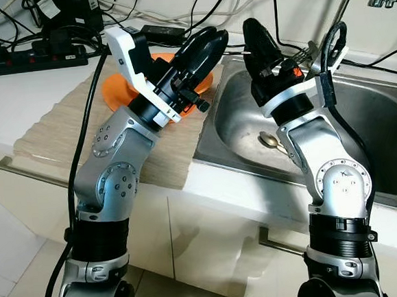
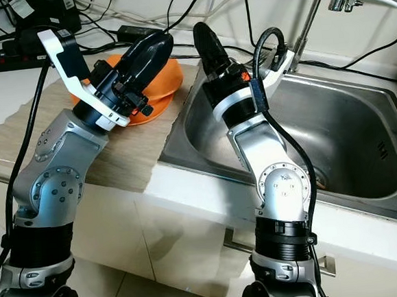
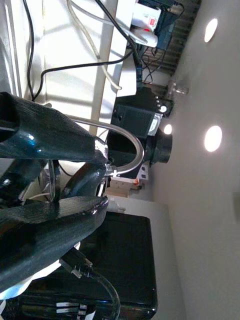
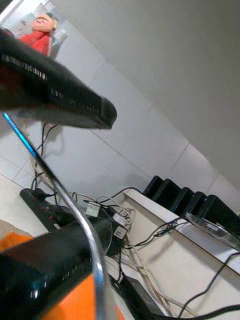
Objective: Kitchen organization
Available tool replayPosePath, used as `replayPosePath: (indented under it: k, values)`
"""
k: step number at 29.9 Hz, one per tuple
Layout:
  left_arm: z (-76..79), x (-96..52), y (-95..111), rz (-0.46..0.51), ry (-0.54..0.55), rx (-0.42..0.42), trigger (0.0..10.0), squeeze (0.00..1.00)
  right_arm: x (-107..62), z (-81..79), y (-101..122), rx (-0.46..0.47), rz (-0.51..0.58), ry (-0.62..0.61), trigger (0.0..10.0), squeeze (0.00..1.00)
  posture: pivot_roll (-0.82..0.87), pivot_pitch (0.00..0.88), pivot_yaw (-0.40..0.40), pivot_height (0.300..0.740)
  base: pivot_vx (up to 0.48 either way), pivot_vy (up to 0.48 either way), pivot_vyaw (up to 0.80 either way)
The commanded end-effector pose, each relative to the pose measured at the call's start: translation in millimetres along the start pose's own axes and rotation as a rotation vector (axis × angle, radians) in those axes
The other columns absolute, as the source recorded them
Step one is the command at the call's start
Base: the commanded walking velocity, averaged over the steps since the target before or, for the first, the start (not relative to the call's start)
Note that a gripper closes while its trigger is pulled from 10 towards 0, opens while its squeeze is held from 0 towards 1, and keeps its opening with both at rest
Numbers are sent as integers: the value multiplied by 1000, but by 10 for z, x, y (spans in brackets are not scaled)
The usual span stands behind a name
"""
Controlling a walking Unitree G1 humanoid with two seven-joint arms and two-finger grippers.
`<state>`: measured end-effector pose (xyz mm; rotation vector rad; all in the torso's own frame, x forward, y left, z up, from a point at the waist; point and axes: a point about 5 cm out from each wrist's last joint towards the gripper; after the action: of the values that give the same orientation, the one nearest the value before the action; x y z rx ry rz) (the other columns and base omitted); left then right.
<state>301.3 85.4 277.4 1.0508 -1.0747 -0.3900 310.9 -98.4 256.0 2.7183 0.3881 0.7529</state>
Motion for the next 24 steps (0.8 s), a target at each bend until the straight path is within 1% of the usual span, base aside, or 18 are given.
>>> replayPosePath:
  k: [1, 5, 24]
  values:
    - [76, 21, 8, -1, -45, 5, 0, 0, 78, -85, -38, 57, 25, 30, 0, 0, 5, 0, -61, 740, 0, 0, 0]
    - [95, 27, 0, -3, -53, 14, 0, 0, 77, -79, -28, 52, 31, 26, 0, 0, 4, 0, -60, 740, 0, 0, 0]
    - [68, 40, -11, -12, -51, 40, 0, 0, 98, -63, -10, 49, 41, 20, 0, 0, 7, 1, -58, 740, 0, 0, 0]
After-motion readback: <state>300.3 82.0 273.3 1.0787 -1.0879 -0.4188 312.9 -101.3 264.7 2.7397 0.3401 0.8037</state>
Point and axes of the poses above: a point about 5 cm out from each wrist's last joint towards the gripper, its own x axis pointing out of the wrist towards the gripper, its own y axis along the axis of the wrist's last joint, z = x × y, and after that the axes turned 1 degree about -x, right-handed
